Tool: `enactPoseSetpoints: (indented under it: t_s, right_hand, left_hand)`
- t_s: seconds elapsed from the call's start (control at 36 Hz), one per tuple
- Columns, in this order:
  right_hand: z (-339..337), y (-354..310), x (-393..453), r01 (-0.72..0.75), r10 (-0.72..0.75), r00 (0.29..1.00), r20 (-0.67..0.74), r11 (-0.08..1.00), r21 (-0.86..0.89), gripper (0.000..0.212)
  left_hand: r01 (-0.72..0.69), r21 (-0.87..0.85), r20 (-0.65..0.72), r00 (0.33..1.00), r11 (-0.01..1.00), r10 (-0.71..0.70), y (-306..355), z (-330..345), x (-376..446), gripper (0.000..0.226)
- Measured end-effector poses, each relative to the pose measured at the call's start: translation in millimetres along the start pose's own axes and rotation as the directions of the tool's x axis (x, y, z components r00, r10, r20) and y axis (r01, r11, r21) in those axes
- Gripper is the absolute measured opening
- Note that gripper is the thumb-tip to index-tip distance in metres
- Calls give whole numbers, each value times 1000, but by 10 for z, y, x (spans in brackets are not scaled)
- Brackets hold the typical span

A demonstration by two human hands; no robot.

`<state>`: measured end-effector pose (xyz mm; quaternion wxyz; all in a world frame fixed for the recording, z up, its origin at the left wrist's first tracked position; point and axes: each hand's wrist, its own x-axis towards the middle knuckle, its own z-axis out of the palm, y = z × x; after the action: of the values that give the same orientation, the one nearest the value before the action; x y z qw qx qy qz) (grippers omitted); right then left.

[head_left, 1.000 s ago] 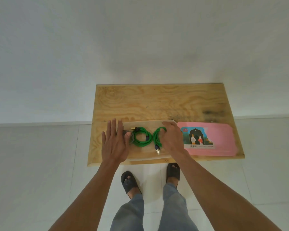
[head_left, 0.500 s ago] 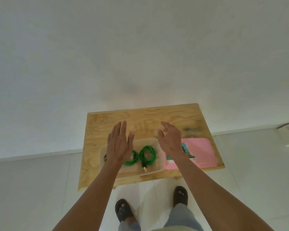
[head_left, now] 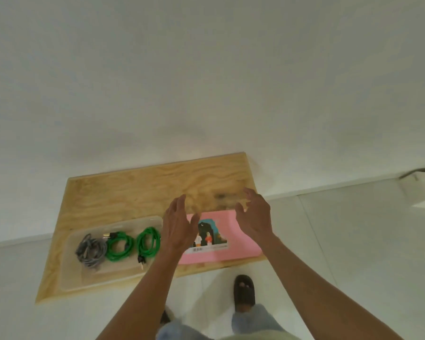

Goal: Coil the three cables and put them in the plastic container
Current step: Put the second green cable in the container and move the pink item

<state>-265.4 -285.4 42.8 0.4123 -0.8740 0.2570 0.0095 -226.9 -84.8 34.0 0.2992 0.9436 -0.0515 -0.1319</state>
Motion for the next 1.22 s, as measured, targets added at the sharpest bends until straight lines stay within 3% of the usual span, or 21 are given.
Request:
enactPoseSetpoints:
  t_s: [0.17, 0.31, 0.53, 0.75, 1.0, 1.22]
  right_hand:
    - [51, 526, -16, -74, 89, 987, 136, 991, -114, 53]
    - [223, 793, -11, -70, 123, 973, 193, 963, -261, 58]
    - [468, 1021, 60, -26, 119, 974, 193, 906, -423, 70]
    - [518, 1116, 127, -65, 128, 978, 162, 935, -349, 68]
    - [374, 979, 160, -129, 162, 977, 142, 967, -222, 68]
    - [77, 477, 141, -140, 140, 990, -11, 979, -150, 74]
  left_hand:
    - [220, 75, 51, 973, 973, -224, -82, 429, -69, 71]
    - [243, 176, 85, 962, 954, -261, -263, 754, -51, 87]
    - [262, 217, -40, 965, 941, -259, -351, 1081, 13, 95]
    - [421, 49, -79, 905, 906, -417, -291, 1191, 91, 108]
    - [370, -7, -104, 924, 929, -369, -64, 1104, 67, 96]
    - [300, -13, -271, 917, 954, -292, 246, 554, 21, 96]
